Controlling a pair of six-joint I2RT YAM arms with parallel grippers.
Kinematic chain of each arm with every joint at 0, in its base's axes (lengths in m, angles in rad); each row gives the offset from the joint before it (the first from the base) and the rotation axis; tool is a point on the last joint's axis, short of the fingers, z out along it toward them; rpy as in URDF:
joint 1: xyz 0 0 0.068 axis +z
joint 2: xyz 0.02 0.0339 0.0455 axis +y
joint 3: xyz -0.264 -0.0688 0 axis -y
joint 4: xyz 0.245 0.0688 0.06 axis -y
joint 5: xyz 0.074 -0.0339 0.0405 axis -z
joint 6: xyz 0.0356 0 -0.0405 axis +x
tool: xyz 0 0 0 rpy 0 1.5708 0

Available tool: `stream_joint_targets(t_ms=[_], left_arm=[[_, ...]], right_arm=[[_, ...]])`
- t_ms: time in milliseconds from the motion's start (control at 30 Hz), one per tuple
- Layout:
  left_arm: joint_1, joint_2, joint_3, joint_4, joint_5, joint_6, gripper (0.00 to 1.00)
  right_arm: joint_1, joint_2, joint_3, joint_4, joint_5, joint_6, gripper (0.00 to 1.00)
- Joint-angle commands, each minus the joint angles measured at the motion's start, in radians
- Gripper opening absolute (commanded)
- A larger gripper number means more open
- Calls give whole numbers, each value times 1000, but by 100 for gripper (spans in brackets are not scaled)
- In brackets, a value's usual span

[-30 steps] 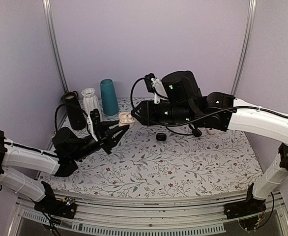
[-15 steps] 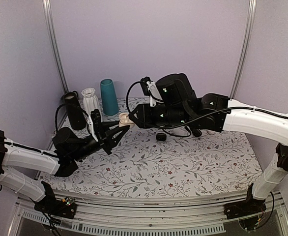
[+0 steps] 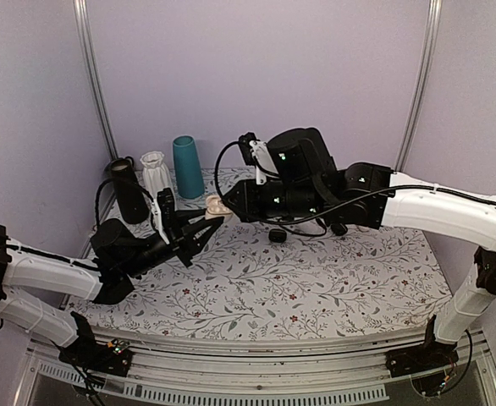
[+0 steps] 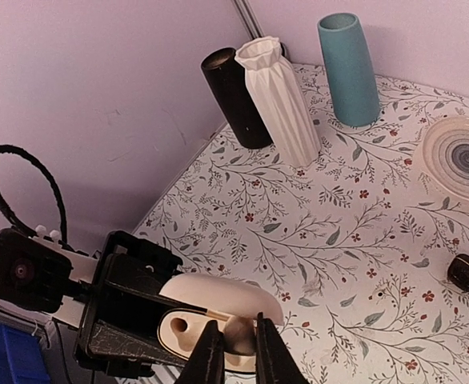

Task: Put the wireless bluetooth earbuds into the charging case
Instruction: Adjust the right earbud in the right side groove of the charging case.

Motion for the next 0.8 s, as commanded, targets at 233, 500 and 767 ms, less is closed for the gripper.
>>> stream_joint_targets(t_ms=[233,500,767], left_arm=[[5,-43,35,-49,53,-59,0],[18,-56,46,-65,103,-89,0],[25,-52,49,-65,172,-116,0]], right_arm=[[6,-73,-86,74,-62,-97,10],[5,-84,-111,102,-140,-131,10],[5,-97,-120,107,-165,-147,17]])
